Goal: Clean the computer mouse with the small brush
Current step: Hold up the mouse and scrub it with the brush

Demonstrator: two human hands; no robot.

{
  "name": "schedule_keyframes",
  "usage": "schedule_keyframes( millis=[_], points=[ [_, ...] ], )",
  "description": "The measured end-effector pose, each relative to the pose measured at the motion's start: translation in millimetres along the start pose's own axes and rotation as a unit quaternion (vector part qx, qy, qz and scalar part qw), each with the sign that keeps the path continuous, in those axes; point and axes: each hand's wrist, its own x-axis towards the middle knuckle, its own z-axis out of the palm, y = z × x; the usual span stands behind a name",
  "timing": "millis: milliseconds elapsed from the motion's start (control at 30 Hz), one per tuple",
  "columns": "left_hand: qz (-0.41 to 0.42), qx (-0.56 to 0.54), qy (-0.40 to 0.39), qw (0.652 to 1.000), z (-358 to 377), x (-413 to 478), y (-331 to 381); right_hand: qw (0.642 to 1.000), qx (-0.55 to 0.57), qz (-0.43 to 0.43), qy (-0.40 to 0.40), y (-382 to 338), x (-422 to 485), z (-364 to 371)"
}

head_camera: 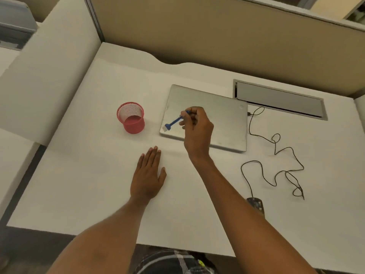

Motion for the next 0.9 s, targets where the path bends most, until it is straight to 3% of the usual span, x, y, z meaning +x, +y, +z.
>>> schedule_keyframes(
  millis=[267,467,900],
  points=[
    [0.011,0.002,0.020,1.000,-1.4,-2.1,7.3,0.993,0.016,0.098,0.059,49.1,-54.5,-106.0],
    [-0.044,0.014,0.014,0.999,6.2,-6.4,43.0,0.987,-0.010,0.132,0.085,78.3,-93.0,-188.1],
    [0.058,-0.030,-0.056,0.996,52.9,-67.8,186.6,0.968,-0.074,0.156,0.181,126.7,-155.4,-334.5]
  ],
)
